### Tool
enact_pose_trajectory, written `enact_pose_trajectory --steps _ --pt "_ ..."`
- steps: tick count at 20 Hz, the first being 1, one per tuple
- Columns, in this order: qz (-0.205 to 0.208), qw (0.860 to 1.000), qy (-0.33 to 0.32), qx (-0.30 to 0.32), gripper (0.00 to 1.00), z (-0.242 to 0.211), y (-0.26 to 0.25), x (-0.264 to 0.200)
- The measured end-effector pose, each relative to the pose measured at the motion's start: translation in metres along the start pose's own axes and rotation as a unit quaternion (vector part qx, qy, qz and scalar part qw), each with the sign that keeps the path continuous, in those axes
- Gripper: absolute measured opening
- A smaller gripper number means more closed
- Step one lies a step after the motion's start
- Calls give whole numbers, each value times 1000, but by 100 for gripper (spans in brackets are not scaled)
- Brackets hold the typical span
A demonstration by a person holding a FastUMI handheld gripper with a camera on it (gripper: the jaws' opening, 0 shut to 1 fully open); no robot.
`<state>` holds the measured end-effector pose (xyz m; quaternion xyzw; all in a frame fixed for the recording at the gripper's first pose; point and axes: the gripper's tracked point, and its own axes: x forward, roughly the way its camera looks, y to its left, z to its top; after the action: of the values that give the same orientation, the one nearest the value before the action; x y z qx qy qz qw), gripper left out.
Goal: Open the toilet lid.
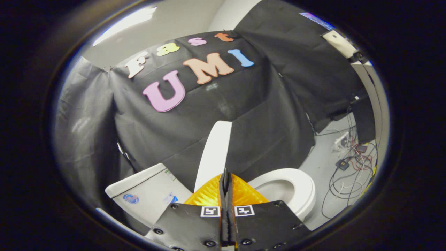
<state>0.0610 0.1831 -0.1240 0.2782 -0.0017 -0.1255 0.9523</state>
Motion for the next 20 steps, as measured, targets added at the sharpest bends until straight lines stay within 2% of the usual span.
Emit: enact_pose_trajectory --steps 10,16,20 --pt "100 991 12 -92 3 9 78 6" --pt "169 977 19 -126 6 3 132 9" --pt "226 962 31 -151 9 -7 169 11"
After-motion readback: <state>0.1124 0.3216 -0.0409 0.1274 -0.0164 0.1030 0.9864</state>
